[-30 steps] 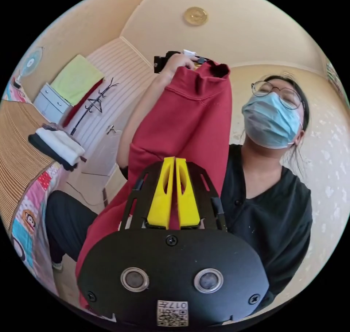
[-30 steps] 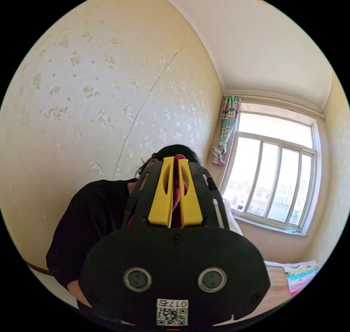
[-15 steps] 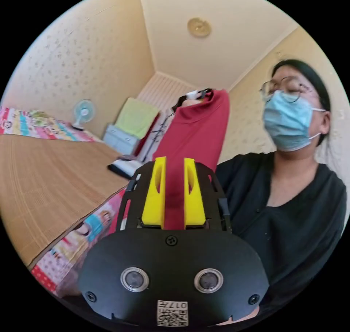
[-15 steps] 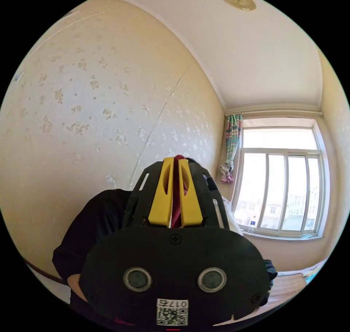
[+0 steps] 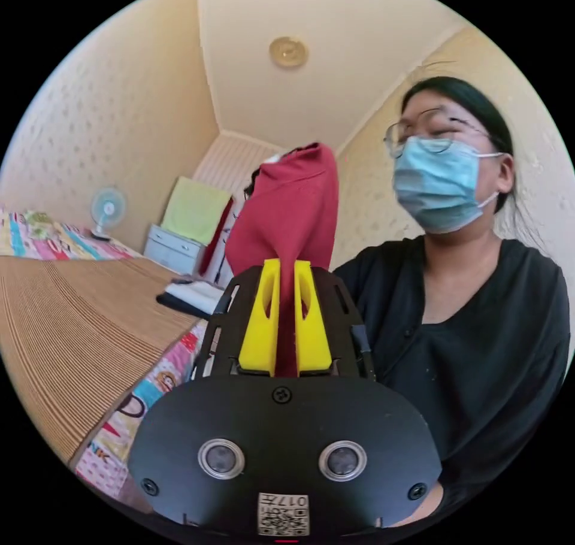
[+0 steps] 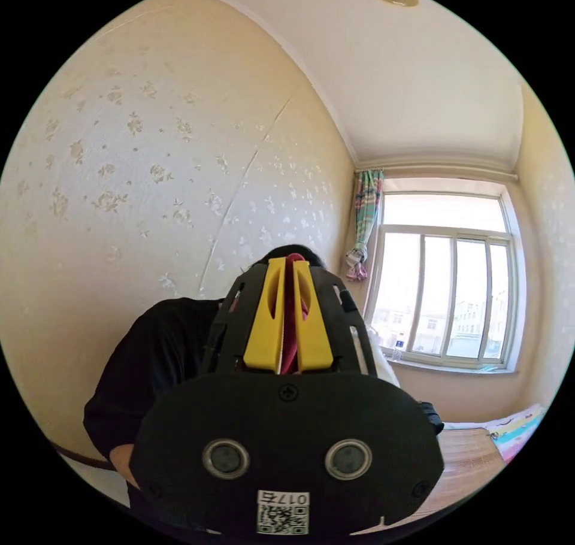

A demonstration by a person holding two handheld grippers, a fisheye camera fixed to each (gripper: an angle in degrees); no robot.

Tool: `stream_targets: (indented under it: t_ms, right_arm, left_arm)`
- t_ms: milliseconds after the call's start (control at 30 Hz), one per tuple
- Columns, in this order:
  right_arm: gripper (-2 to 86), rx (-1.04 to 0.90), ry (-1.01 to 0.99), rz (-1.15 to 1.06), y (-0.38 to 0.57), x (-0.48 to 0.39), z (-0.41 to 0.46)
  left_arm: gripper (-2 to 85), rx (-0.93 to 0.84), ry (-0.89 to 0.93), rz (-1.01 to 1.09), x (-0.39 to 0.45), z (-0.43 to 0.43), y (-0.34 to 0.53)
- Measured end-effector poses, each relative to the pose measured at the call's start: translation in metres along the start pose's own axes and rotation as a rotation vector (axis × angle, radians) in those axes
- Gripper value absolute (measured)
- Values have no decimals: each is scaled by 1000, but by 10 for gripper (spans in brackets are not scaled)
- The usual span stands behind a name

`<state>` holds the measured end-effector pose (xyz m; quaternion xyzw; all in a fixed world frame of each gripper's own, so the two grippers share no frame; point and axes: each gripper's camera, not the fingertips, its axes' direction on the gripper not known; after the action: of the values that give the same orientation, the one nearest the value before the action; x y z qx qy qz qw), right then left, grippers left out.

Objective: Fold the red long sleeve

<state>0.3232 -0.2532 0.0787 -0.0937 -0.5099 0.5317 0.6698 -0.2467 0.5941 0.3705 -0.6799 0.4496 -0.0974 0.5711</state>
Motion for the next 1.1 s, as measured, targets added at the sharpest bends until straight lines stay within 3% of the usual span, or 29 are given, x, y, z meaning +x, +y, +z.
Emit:
stream_targets:
  t_ms: [100,167,233,300,467,700,900,1033,1100]
  right_arm:
    - [15,60,-13,2,10,-1,-10]
    - [15,95,-75,-9,19,3,-10]
    - [14,119,-148,-15,26,10,-6]
    - [13,143,-178,-14,33,14,2]
    - [13,171,-234,-24,38,15,17]
    - [14,178,-308,-29,42,18,54]
    - [14,191,-404,-74,50,32,86]
    - [14,129,-349,-37,51,44,93]
    - [14,68,-250,2,46,42,84]
  left_arm:
    - [45,-64,48,102,34,7,-8]
    - [51,-277,128,102,47,49,-12]
    - [61,-370,125,125,53,70,-9]
    - [77,-353,80,97,48,71,-6]
    - [111,-108,-84,-29,27,30,2]
    - [131,-96,-143,-76,12,22,-6]
    - [142,-69,161,-159,-23,48,-6]
    - [76,-135,417,-122,-7,78,4]
    - [50,-67,307,-103,7,52,7]
